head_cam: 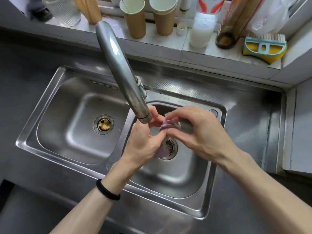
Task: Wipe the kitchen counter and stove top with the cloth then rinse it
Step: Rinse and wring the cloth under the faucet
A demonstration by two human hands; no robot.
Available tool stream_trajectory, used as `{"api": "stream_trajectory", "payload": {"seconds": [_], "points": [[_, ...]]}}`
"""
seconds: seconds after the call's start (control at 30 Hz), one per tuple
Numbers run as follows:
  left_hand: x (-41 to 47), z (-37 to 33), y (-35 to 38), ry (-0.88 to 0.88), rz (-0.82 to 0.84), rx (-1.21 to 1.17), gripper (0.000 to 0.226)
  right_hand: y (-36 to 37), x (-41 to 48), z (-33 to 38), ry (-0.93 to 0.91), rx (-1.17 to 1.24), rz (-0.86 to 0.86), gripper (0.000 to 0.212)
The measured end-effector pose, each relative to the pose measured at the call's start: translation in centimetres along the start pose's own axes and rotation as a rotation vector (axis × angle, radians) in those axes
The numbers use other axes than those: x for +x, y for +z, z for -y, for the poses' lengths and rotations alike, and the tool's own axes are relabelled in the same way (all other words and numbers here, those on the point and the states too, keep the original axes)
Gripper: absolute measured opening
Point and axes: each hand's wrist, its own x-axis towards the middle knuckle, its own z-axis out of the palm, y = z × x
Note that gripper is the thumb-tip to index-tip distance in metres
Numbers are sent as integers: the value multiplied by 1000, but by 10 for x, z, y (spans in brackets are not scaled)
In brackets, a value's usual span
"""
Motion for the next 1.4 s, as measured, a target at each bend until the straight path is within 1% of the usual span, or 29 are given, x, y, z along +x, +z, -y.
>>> {"api": "stream_trajectory", "payload": {"seconds": [0.07,0.17,0.27,0.37,0.47,0.57,0.7,0.83,0.87,1.0,1.07,1.1,1.17,1.23,1.27,1.33,1.4], "points": [[-1,1,3,-22,-5,-40,40,-4,4,0,-18,-14,-3,13],[-6,12,7,-107,21,-79,38,-8,4,3,-18,37,-41,11],[-13,29,16,-149,67,45,27,-15,-1,9,14,122,-93,11],[-18,44,27,-158,-2,186,17,-24,-4,13,59,187,-162,10],[-18,53,36,-113,-56,280,13,-33,-7,11,99,218,-213,10],[-13,59,36,-79,-56,303,15,-41,-11,7,121,252,-222,12],[-11,70,24,-95,30,326,12,-49,-17,0,128,298,-240,14],[-19,75,-1,-194,190,319,10,-56,-19,-11,158,342,-287,11],[-22,73,-10,-204,206,292,11,-58,-20,-13,175,351,-301,11],[-39,43,-55,-244,167,115,10,-59,-25,-20,264,374,-334,14],[-49,19,-78,-246,199,110,4,-60,-31,-17,259,446,-285,13],[-55,5,-89,-253,222,117,4,-61,-36,-15,245,494,-250,11],[-67,-23,-107,-258,270,130,11,-64,-44,-8,208,574,-201,9],[-77,-51,-124,-239,313,136,23,-69,-51,0,175,630,-187,14],[-80,-64,-131,-229,322,126,27,-72,-53,6,158,661,-184,14],[-82,-90,-146,-189,298,86,29,-81,-52,19,122,724,-194,8],[-79,-115,-158,-118,230,51,26,-91,-43,35,98,774,-230,24]]}}
